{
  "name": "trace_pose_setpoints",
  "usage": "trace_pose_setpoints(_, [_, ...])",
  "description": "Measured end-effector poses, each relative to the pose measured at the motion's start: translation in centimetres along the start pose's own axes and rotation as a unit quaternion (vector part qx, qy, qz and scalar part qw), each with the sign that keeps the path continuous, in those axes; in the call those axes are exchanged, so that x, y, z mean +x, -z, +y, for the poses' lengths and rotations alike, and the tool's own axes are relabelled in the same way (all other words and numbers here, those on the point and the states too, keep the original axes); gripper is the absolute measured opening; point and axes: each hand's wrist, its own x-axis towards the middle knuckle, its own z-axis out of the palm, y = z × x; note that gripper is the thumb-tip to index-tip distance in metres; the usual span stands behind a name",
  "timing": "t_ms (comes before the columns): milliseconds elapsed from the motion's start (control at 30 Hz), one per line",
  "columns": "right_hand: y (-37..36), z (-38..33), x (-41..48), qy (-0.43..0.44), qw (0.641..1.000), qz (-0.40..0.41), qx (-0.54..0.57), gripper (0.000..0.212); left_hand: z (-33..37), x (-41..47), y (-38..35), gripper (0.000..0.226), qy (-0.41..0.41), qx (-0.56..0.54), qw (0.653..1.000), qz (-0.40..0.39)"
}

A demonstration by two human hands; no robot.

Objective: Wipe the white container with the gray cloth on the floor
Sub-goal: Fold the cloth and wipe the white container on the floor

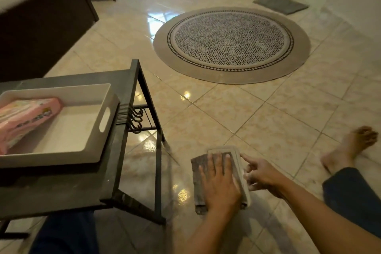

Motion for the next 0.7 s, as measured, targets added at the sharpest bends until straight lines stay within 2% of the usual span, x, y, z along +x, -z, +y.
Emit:
trace_pose_setpoints(67, [0.1,0.1,0.2,-0.003,1.000,0.001,0.000,0.084,0.9,0.2,0.4,0.077,-0.051,0.017,0.999,-0.001])
trace_pose_setpoints(133, [0.2,0.2,0.4,-0.001,1.000,0.004,0.001,0.084,0.3,1.9,1.0,0.069,-0.052,0.020,0.998,-0.002])
trace_pose_setpoints(233, [0.2,0.4,0.3,0.000,1.000,-0.001,0.013,0.083,-1.2,1.5,0.8,0.080,0.035,0.000,0.999,0.026])
trace_pose_setpoints(267, [0.1,0.4,0.2,-0.002,1.000,-0.005,0.016,0.083,-0.8,0.6,0.4,0.085,0.040,0.002,0.999,0.028])
trace_pose_setpoints(300, [0.1,0.5,0.2,-0.003,1.000,-0.008,0.019,0.083,0.0,-0.3,0.2,0.087,0.026,0.002,1.000,0.013])
trace_pose_setpoints(367, [0.4,0.6,0.4,-0.003,1.000,-0.010,0.018,0.084,1.6,-0.6,-0.1,0.076,-0.026,0.013,0.999,-0.017])
trace_pose_setpoints(433, [0.6,0.7,0.6,0.000,1.000,-0.017,0.014,0.086,2.0,1.2,0.8,0.068,-0.053,0.032,0.998,-0.013])
trace_pose_setpoints(600, [0.7,1.1,0.4,0.004,0.998,-0.042,0.042,0.081,0.5,-0.3,1.6,0.087,-0.020,0.013,0.999,-0.028])
trace_pose_setpoints(700, [1.0,1.3,0.6,-0.002,0.997,-0.058,0.055,0.082,1.7,-0.2,0.4,0.069,-0.049,0.028,0.998,-0.007])
